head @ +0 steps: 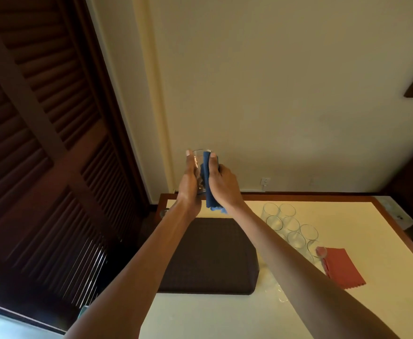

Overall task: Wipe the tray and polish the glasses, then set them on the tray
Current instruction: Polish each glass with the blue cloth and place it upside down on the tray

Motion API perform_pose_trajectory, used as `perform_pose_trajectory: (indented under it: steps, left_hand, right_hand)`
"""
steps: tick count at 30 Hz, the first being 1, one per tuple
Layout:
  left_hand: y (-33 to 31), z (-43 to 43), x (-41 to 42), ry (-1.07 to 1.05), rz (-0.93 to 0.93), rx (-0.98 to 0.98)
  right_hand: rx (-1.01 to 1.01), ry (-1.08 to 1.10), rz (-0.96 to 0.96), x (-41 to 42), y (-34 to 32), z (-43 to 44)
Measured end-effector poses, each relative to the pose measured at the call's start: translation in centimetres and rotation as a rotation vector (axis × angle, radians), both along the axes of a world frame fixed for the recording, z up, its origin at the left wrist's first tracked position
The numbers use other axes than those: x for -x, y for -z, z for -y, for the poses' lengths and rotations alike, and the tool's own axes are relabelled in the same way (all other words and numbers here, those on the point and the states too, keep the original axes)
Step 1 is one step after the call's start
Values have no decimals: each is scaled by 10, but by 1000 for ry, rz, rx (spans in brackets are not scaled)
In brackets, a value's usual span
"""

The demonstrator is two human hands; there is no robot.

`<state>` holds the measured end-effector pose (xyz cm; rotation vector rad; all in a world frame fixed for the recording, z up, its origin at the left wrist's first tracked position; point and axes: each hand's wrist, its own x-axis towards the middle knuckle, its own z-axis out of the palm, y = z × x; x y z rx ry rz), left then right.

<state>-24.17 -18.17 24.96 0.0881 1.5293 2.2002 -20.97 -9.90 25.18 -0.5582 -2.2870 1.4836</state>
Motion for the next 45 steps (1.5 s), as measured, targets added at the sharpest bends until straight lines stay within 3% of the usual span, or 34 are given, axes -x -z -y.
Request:
perform_pose_trajectory:
  steps: [4,14,20,27,31,34,39,45]
  left_hand:
    - [-4,4,1,-121,75,62]
    - [-9,3,-6,-63,58,38]
    - [-14,-3,-8,-111,3,141]
    - [-17,2,-8,-140,-16,238]
    - [-13,1,-10,-151,38,145]
    - [-8,3,-10,-25,79,51]
    - [-14,-4,-17,-37,81,5]
    - [-30,-7,-21,-51,-9,194]
  right_hand:
    - [-52,-41,77,-15,14,16]
    - [-85,-18,-267,-10,1,13]
    - [86,91,-139,2,-13,1]
    - [39,-60,21,-18,10,13]
    - [-35,-82,-133,-26,22,26]
    - [-154,-38,-238,-20,11,19]
    - [36,17,-233,-14,-21,-3]
    - [302,-28,36,-9,-19,-8]
